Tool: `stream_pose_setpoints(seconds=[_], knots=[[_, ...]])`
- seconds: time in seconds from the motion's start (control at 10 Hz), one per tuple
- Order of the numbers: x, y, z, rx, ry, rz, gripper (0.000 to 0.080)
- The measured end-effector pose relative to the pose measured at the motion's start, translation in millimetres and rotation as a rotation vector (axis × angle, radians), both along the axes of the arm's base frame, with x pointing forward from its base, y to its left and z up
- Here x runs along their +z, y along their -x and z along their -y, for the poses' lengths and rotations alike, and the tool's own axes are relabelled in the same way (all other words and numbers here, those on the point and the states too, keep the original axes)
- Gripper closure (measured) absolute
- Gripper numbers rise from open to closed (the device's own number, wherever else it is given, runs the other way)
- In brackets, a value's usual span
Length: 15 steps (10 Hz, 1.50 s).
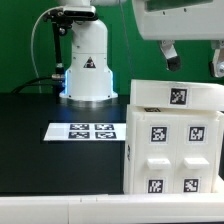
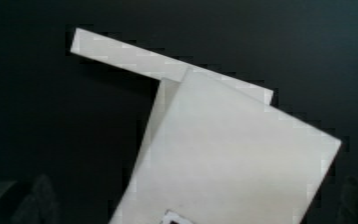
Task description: Assemble cabinet
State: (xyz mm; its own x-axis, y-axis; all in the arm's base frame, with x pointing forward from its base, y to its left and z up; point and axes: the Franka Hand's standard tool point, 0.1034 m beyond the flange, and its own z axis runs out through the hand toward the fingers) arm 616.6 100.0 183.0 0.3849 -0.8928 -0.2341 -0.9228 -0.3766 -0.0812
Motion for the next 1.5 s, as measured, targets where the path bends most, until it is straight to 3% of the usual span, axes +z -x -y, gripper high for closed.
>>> stream_pose_setpoints(seconds=[0.1,0.3,0.7,0.9,1.1,1.3,1.5], knots=[[5.3,-1.6,4.3,0.183,0.056,0.021,0.0002],[7.6,-5.7,0.9,0.531,0.108,0.088,0.0002],[4.5,-5.0,1.7,0.816,0.096,0.138,0.0002],[-4.1,-15.3,8.4,1.218,0.092,0.204,0.0002],[-0.8,-20.9,-1.5,1.443,0.136,0.226,0.0002],[-3.0,-21.1,6.8,1.558,0.13,0.236,0.0002],[-4.6,-20.3,14.9,1.899,0.108,0.275,0.0002]])
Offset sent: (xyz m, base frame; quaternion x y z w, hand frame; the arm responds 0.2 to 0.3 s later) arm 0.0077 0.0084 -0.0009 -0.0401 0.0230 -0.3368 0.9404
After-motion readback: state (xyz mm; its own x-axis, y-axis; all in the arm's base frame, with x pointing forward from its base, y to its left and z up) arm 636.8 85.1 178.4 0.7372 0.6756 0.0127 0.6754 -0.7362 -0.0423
